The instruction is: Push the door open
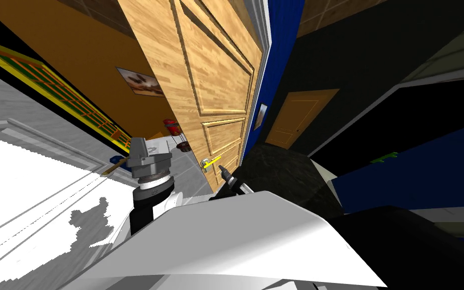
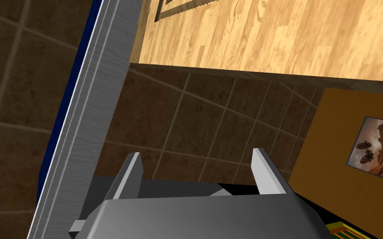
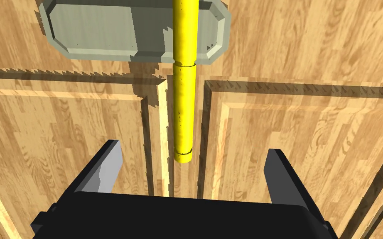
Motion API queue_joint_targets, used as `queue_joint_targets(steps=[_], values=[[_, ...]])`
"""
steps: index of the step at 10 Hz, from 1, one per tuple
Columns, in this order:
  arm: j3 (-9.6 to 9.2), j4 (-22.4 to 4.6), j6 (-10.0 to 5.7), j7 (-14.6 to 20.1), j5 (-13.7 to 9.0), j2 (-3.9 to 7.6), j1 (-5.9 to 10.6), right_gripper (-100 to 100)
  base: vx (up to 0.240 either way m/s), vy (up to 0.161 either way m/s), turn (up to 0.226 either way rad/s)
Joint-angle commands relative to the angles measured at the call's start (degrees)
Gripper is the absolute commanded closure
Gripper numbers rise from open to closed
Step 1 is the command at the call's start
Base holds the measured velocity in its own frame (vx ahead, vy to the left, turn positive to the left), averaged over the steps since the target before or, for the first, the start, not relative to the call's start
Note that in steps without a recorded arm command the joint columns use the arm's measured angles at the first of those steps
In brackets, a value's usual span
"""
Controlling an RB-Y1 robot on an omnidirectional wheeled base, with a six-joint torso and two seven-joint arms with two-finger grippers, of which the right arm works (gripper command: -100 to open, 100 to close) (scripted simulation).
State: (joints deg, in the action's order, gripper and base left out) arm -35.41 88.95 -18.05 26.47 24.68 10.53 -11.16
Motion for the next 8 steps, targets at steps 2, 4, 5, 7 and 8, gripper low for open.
queue_joint_targets(steps=[2, 4, 5, 7, 8], values=[[0.33, -0.65, 0.21, -0.33, -0.25, -0.58, 0.60, -100, 0.125, 0.116, 0.024], [0.66, -1.40, 0.37, -0.64, -0.48, -1.21, 1.23, -100, 0.149, 0.139, 0.033], [0.85, -1.85, 0.46, -0.81, -0.62, -1.57, 1.59, -100, 0.175, 0.141, 0.033], [0.97, -2.15, 0.38, -0.85, -0.69, -1.70, 1.81, -100, 0.107, 0.099, 0.020], [0.97, -2.15, 0.38, -0.85, -0.69, -1.70, 1.81, 100, -0.004, -0.006, -0.004]])
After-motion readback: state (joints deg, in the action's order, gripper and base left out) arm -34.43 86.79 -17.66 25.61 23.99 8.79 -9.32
